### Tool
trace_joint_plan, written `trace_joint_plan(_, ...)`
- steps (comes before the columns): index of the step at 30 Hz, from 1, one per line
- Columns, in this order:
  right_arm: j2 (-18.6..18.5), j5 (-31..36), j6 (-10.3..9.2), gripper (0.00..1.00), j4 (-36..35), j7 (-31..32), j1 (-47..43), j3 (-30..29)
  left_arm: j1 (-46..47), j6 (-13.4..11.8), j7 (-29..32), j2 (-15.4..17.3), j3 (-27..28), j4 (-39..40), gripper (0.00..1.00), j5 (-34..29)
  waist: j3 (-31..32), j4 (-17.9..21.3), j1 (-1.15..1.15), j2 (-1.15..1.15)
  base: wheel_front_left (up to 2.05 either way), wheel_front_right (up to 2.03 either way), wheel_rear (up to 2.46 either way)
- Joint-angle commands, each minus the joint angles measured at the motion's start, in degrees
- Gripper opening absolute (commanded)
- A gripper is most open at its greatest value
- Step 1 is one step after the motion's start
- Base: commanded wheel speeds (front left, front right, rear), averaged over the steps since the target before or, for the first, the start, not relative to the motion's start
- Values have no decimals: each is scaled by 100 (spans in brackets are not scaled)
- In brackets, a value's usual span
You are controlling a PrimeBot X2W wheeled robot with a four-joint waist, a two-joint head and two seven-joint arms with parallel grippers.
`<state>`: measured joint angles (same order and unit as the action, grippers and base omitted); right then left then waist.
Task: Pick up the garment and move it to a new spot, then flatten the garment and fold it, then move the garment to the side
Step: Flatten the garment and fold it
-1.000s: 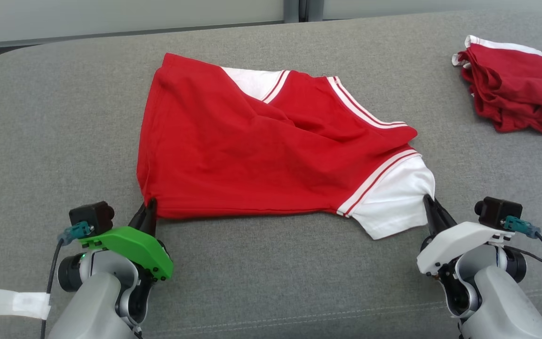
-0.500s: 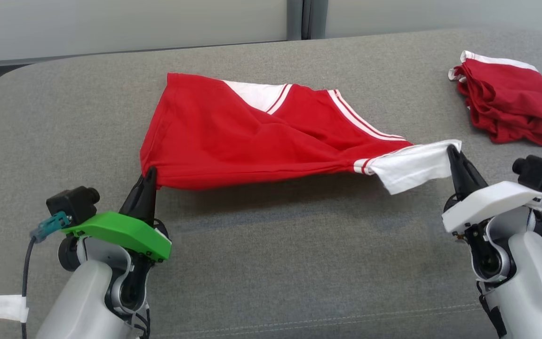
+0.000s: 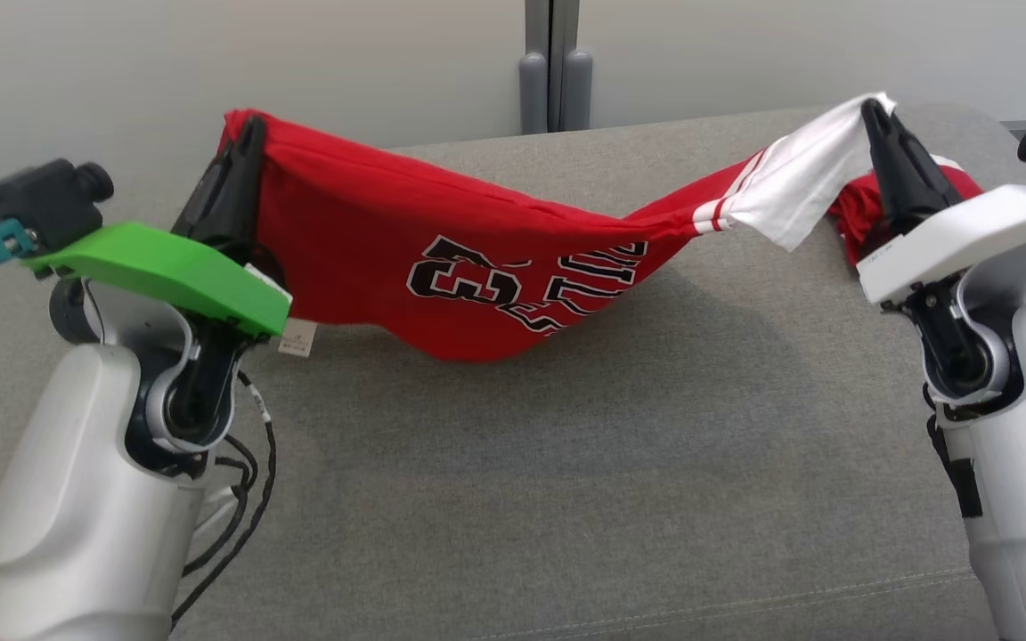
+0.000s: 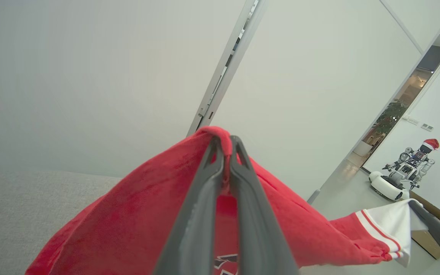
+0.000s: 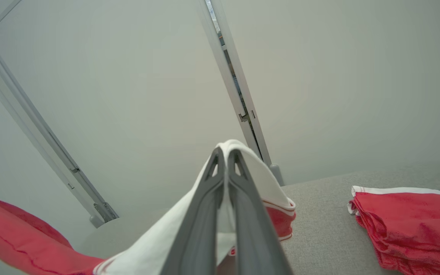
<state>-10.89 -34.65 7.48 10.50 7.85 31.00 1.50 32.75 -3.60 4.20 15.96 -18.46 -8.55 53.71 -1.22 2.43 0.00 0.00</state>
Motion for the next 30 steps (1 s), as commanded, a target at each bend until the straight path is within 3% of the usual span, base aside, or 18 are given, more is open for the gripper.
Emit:
trace_joint_plan(1, -29, 42, 1, 0, -48, 18, 78, 1, 85, -35, 20, 39, 13, 40, 0, 13, 140, 111, 0, 0, 0, 0, 0)
trace_joint_plan(15, 121, 576, 0, 0, -353, 752, 1573, -223, 1121, -560, 908, 161, 202, 545, 0, 273, 226, 332, 0, 0, 0, 0, 0)
trace_joint_plan(23, 321, 950, 1, 0, 700, 787, 2905, -313, 2117, -854, 1167, 143, 365, -315, 0, 282, -484, 452, 0, 0, 0, 0, 0)
trace_joint_plan(28, 458, 1537, 1, 0, 1628, 220, 4225, -380, 3286, -903, 1055, 178, 291, -1093, 0, -54, -1346, 584, 0, 0, 0, 0, 0)
trace_joint_plan(30, 537, 1767, 1, 0, 1993, -205, 4768, -425, 3820, -798, 814, 219, 255, -1388, 0, -293, -1664, 682, 0, 0, 0, 0, 0)
